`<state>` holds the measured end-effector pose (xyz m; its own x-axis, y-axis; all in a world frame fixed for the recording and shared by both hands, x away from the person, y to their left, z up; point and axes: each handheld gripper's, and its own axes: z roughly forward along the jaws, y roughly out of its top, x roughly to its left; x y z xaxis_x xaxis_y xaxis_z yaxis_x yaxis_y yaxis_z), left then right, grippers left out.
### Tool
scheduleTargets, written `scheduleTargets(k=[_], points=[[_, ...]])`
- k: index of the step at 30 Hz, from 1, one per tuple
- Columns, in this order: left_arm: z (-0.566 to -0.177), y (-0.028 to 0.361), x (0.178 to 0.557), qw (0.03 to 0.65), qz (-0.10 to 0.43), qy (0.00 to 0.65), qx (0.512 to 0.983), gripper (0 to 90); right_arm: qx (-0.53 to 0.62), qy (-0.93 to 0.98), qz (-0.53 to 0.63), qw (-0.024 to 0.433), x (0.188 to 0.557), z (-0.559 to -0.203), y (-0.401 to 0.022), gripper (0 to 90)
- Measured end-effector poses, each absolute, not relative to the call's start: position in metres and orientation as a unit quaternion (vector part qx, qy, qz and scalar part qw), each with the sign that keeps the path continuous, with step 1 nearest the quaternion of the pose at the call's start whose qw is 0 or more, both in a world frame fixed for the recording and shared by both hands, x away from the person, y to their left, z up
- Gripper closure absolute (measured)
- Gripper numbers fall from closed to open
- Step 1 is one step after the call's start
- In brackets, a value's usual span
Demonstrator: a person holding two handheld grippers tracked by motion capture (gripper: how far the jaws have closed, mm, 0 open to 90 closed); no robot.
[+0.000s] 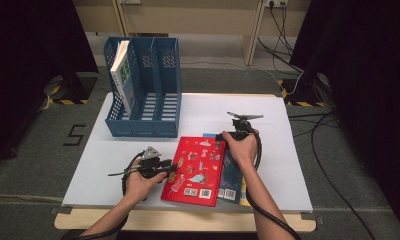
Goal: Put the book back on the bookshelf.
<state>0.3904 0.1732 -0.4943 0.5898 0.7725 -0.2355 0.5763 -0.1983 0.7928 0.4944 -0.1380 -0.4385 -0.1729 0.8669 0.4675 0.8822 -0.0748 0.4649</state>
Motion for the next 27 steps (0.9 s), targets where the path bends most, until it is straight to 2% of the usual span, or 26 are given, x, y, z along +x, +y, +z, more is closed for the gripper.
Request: scheduleTargets(k=[6, 21, 27], points=[[-0.4943, 0.1731, 0.3903, 0.455, 0.108, 0.439, 0.767, 63.4, -0.644, -0.679, -0.351, 0.017, 0.4935, -0.4382, -0.1394, 49.1], [-0.4943, 0.1724, 0.3902, 0.456, 0.111, 0.435, 0.768, 64.0, -0.663, -0.666, -0.338, 0.046, 0.5013, -0.4391, -0.146, 62.5], [-0.4938, 0.1717, 0.3891, 0.453, 0.118, 0.434, 0.77, 63.6, -0.671, -0.657, -0.341, 0.044, 0.5006, -0.4385, -0.1461, 66.4]])
